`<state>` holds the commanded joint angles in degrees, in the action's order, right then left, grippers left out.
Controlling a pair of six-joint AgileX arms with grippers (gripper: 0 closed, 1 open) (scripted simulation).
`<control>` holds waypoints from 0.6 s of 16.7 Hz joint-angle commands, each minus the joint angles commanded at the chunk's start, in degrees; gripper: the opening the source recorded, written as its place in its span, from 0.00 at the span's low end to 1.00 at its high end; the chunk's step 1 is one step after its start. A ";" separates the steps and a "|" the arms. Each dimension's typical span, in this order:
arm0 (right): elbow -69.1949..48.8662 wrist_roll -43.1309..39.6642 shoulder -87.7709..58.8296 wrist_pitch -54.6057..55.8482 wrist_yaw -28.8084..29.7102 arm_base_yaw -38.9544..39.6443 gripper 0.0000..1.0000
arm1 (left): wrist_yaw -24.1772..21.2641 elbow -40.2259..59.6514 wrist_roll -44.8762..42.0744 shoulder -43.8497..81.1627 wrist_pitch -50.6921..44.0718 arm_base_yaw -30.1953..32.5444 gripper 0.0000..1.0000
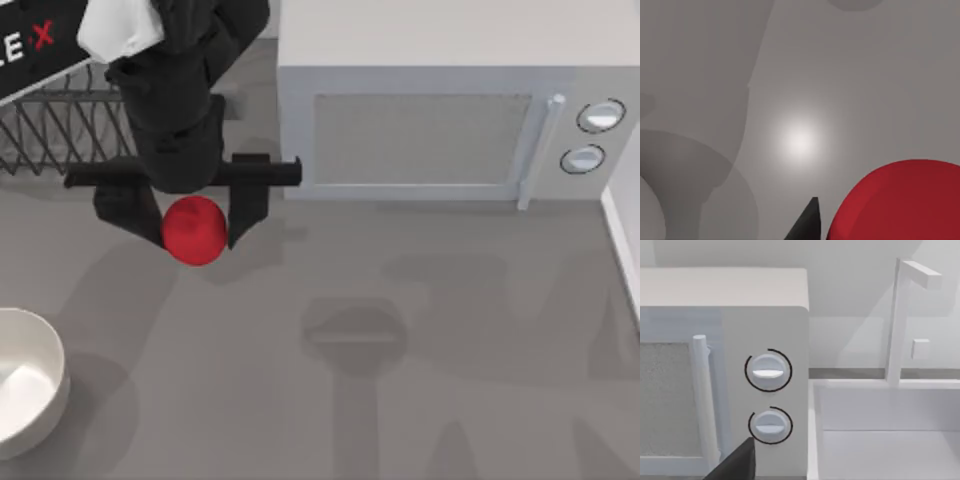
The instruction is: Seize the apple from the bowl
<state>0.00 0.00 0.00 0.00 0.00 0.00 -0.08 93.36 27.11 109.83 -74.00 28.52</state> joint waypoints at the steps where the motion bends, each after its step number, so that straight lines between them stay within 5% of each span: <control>1: 0.00 0.00 0.00 0.00 0.00 0.00 1.00 | 0.00 -2.20 -0.02 0.33 2.90 -0.01 0.00; 6: 0.00 0.00 0.00 0.00 0.00 0.00 1.00 | 0.01 -13.14 -0.06 2.26 16.13 0.01 0.00; 10: 0.00 0.00 0.00 0.00 0.00 0.00 1.00 | 0.02 -14.63 -0.07 2.55 17.66 0.01 0.00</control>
<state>0.00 0.00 0.00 0.00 0.00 0.00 -0.07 78.73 27.04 112.38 -56.34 28.53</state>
